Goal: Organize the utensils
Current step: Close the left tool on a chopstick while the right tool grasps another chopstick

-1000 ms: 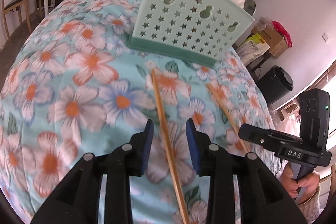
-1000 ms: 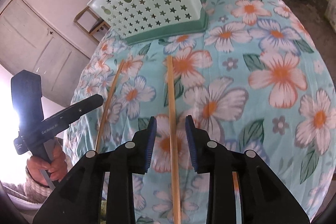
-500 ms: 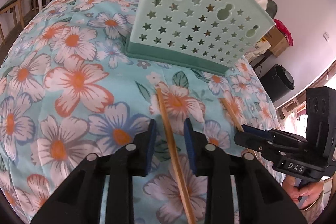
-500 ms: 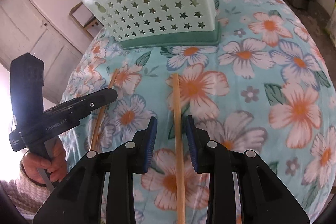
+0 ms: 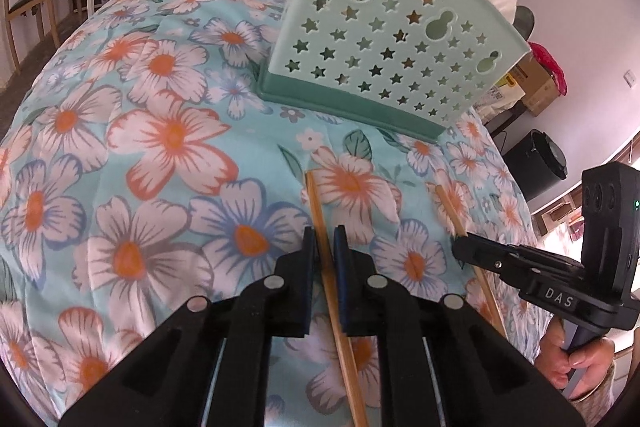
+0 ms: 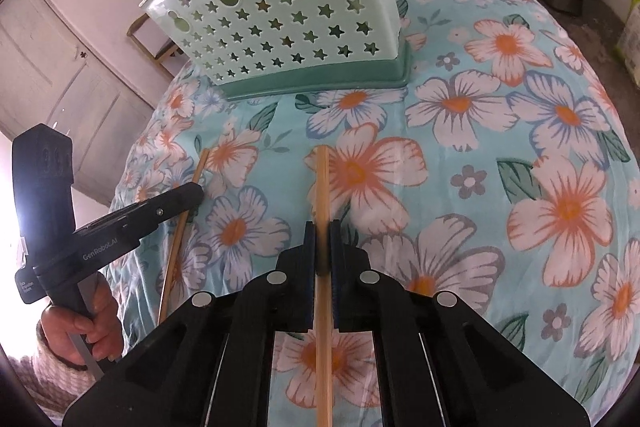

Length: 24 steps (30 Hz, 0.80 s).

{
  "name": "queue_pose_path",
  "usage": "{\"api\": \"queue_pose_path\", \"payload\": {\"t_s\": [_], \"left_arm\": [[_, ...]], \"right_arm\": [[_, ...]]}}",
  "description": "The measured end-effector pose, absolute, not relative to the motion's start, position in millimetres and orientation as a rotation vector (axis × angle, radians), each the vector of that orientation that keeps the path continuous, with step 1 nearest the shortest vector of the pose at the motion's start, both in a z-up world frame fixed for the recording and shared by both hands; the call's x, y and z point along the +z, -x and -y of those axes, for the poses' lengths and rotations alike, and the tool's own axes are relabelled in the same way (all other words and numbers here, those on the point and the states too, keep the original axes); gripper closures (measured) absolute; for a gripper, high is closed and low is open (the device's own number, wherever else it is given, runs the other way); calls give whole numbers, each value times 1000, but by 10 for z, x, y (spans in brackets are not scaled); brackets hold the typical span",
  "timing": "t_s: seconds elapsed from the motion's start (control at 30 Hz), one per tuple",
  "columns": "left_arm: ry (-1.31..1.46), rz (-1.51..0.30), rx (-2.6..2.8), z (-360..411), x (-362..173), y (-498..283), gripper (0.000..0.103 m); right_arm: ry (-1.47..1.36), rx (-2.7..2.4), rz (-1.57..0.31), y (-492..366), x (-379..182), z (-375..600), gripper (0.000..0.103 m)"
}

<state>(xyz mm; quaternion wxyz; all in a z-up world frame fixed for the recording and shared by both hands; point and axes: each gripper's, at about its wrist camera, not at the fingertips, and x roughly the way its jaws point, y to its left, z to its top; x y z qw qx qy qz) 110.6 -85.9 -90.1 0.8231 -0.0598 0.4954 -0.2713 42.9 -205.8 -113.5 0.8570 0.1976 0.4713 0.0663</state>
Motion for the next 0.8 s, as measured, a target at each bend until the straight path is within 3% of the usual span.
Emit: {"api": "queue_pose_path", "payload": {"t_s": [0.37, 0.8], "left_arm": [[164, -1078, -578, 828, -921, -1193, 90], [150, -1074, -560, 898, -964, -1233, 89]], "right_arm": [[-428, 161, -987, -578, -1144, 2070, 84], [-407, 148, -968, -628, -1168, 2024, 86]]}}
